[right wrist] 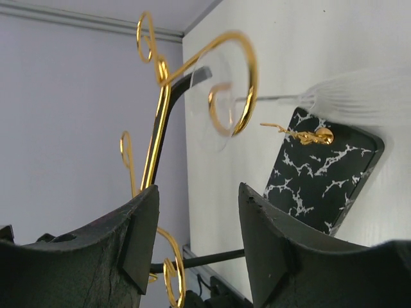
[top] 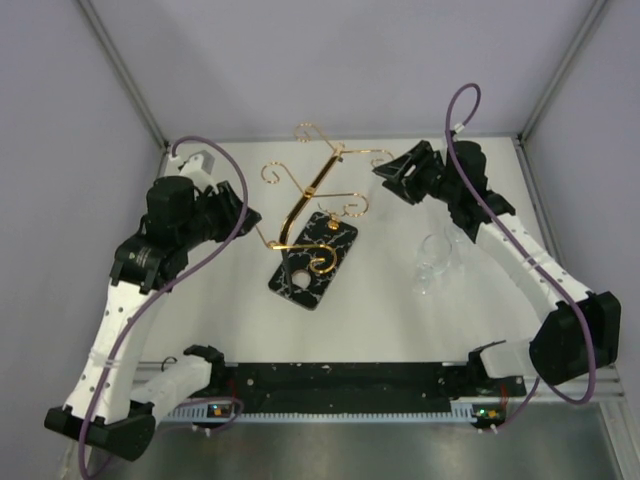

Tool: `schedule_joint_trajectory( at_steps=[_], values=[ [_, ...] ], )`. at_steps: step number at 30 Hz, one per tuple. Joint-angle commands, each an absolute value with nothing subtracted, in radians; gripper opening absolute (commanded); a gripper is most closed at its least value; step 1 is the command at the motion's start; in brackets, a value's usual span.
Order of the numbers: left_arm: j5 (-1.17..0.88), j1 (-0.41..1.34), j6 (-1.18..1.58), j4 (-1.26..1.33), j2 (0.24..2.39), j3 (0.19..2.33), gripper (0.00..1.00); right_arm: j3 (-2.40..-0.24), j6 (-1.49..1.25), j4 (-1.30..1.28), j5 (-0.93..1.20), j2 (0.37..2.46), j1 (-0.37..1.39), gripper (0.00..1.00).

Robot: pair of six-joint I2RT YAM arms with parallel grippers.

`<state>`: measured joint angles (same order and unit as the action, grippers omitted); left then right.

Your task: Take the wine glass off the wine glass rack

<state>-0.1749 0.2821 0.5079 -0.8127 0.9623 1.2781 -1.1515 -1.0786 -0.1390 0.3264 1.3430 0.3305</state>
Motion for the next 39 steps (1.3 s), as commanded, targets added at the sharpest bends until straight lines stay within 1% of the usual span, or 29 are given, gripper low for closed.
schedule_joint_trajectory(
  at_steps=[1, 8, 18, 21, 27, 29, 39],
  values=[
    [-0.202, 0.287, 0.520, -0.713, 0.951, 1.258, 0.40, -1.141, -1.097, -0.077, 0.325, 1.345, 0.318, 0.52],
    [-0.222, 0.287, 0.534, -0.687, 0.934, 1.186, 0.40, -1.140, -1.089, -0.078, 0.324, 1.328, 0.318, 0.52],
    [-0.261, 0.287, 0.563, -0.635, 0.881, 1.177, 0.40, -1.135, -1.117, -0.054, 0.316, 1.361, 0.316, 0.53],
    [-0.279, 0.287, 0.578, -0.603, 0.855, 1.169, 0.40, -1.126, -1.138, -0.026, 0.308, 1.376, 0.318, 0.50],
    [-0.273, 0.285, 0.578, -0.606, 0.842, 1.166, 0.41, -1.141, -1.167, -0.009, 0.322, 1.414, 0.316, 0.36],
    [-0.262, 0.287, 0.577, -0.611, 0.842, 1.163, 0.40, -1.141, -1.181, 0.020, 0.325, 1.416, 0.318, 0.34],
    [-0.259, 0.287, 0.577, -0.604, 0.842, 1.140, 0.41, -1.164, -1.206, 0.025, 0.324, 1.411, 0.308, 0.33]
  ],
)
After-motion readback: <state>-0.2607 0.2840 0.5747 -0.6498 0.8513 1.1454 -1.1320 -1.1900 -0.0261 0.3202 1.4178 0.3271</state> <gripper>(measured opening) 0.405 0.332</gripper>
